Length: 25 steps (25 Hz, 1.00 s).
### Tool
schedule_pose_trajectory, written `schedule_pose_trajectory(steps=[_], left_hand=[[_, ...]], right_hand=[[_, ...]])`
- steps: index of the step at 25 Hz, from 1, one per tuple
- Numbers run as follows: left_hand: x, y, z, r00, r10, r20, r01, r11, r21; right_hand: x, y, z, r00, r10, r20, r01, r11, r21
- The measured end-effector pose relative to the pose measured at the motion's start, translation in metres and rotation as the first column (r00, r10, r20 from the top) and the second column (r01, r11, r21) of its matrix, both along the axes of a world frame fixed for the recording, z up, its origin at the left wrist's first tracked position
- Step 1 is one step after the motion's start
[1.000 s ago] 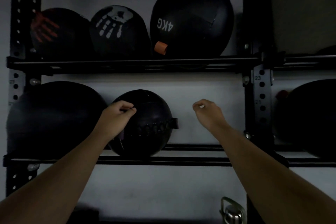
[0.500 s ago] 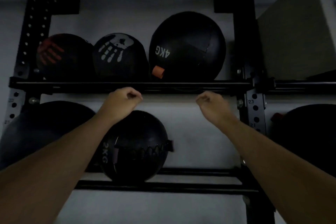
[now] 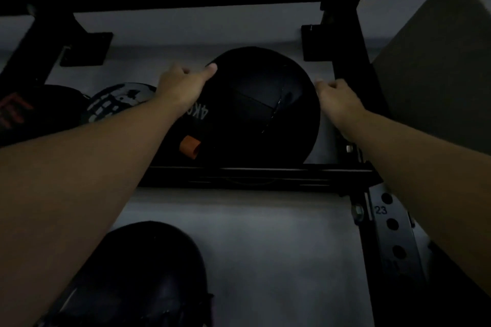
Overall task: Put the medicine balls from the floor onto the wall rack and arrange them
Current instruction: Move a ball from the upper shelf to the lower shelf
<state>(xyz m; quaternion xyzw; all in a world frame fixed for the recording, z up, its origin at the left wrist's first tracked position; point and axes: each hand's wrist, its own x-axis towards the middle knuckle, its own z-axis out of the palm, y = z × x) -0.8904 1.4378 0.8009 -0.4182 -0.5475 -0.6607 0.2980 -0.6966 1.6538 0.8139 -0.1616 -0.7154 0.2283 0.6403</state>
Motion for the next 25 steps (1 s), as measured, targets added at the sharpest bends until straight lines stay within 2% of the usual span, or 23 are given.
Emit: schedule_pose_trajectory(steps=[4,7,10,15,20,25], left_hand=[[-0.004,0.034,0.017,0.999,-0.031,0.042,0.031,1.000,0.001],[-0.016,0.057,0.019,0.996,0.038,0.077,-0.036,0.999,-0.016],[-0.026,0.071,0.018,0.997,0.001,0.073,-0.007,0.996,0.089],[-0.032,0.080,0.019,0.998,0.020,0.052,-0.029,0.985,0.173],[-0.036,0.080,0.014,0.999,-0.007,0.040,-0.001,0.983,0.183],[-0.044,0.055,0.003,0.965,-0.258,0.053,0.246,0.955,0.165]], right_hand=[[-0.025,0.029,0.019,0.997,0.066,-0.038,-0.068,0.996,-0.054],[-0.048,0.043,0.023,0.970,0.209,-0.127,-0.223,0.969,-0.105],[-0.062,0.067,0.031,0.940,0.286,-0.188,-0.316,0.936,-0.157],[-0.087,0.090,0.031,0.775,0.540,-0.328,-0.607,0.781,-0.150],[-0.086,0.080,0.024,0.736,0.592,-0.328,-0.648,0.756,-0.089],[-0.064,0.056,0.016,0.739,0.591,-0.323,-0.633,0.773,-0.033]])
